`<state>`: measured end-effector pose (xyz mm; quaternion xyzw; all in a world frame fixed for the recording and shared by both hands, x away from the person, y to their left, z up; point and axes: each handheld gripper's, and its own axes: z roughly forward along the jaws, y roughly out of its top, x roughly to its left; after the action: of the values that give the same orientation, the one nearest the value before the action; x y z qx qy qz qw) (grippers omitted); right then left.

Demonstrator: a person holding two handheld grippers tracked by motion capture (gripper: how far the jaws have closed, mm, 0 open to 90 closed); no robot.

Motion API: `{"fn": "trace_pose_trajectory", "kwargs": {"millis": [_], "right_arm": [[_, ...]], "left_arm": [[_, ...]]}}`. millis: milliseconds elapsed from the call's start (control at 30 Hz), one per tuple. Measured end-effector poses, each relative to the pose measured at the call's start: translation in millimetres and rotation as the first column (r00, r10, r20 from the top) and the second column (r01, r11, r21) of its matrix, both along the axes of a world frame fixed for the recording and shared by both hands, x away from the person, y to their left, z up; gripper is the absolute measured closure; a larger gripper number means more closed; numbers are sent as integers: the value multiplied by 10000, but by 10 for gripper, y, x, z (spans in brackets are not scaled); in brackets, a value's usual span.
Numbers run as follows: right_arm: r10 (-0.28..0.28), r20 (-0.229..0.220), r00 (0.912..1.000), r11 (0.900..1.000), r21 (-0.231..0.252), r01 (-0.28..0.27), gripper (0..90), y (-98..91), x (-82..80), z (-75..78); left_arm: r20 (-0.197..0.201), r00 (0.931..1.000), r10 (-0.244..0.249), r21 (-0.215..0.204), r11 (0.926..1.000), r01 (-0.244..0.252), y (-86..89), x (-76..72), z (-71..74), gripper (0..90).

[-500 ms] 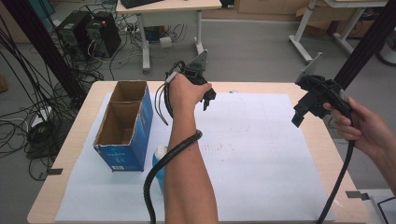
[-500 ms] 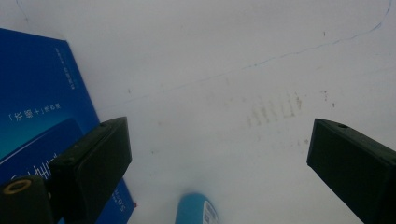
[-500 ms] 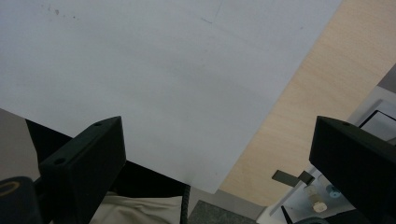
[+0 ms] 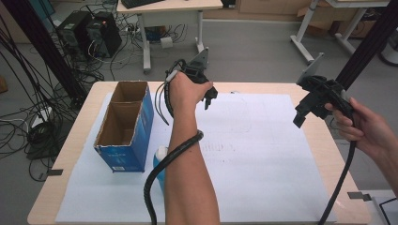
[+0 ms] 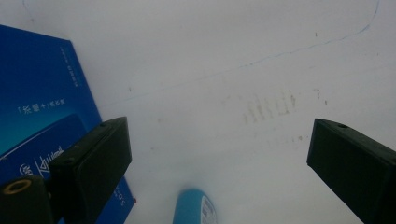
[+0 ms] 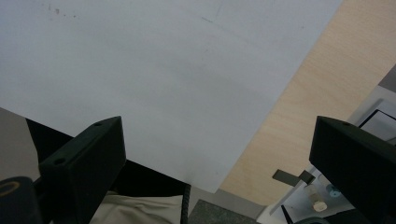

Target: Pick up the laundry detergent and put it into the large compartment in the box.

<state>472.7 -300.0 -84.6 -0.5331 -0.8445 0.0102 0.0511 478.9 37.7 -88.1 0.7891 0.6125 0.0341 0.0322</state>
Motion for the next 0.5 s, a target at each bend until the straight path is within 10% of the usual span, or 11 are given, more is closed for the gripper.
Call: {"fn": "trace_pose_trajectory", "kwargs": {"millis": [500], "right_arm": [[-57, 7, 10000, 10000, -30, 57, 37, 5, -47, 19]], "left_arm": [[365, 9987, 352, 15, 9994, -353, 110, -439, 277, 68]]}}
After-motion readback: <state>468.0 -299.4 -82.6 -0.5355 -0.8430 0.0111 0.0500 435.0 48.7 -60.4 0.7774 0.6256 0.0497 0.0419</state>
